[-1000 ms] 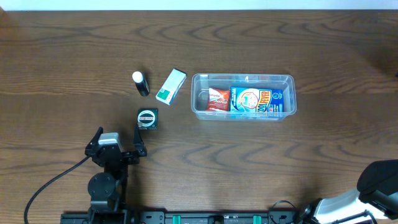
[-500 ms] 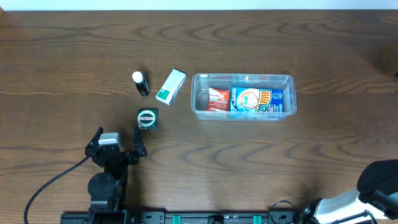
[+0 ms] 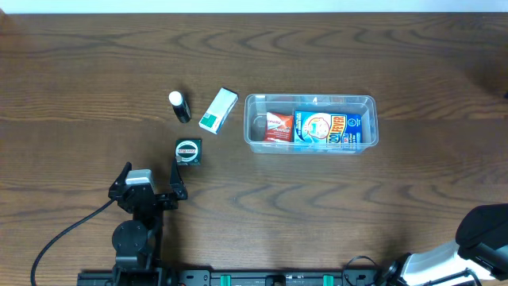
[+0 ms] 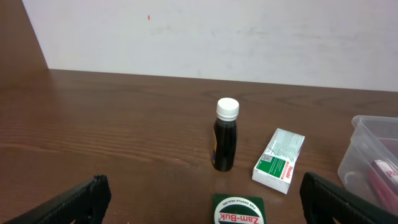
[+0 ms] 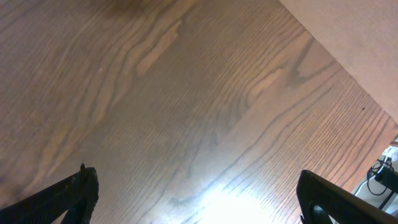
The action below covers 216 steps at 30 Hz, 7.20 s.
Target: Pack container
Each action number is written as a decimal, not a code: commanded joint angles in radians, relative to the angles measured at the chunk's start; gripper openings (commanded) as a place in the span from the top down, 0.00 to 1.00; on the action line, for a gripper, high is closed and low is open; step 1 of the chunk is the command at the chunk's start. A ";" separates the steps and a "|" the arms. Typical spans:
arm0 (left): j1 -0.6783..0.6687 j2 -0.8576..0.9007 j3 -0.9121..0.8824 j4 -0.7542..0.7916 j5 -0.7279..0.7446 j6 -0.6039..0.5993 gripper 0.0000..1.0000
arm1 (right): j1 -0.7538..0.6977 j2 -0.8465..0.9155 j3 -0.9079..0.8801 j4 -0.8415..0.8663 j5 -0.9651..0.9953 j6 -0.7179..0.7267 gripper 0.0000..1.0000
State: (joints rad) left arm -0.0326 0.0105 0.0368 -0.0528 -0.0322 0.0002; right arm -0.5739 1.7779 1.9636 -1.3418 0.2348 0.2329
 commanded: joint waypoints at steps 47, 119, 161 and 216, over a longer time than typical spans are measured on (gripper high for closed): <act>0.002 -0.002 -0.032 -0.005 0.132 -0.162 0.02 | -0.008 -0.008 0.004 -0.001 -0.003 -0.010 0.01; 0.003 1.805 1.444 -0.649 0.111 -0.106 0.35 | -0.008 -0.008 0.004 -0.001 -0.003 -0.010 0.01; 0.000 1.864 1.439 -0.649 0.083 -0.167 0.38 | -0.008 -0.008 0.004 -0.001 -0.003 -0.010 0.01; -0.261 2.041 1.445 -0.571 0.042 0.219 0.00 | -0.008 -0.008 0.004 -0.001 -0.003 -0.010 0.01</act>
State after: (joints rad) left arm -0.2955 2.0369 1.4780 -0.6308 -0.0402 0.1867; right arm -0.5739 1.7779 1.9625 -1.3422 0.2272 0.2298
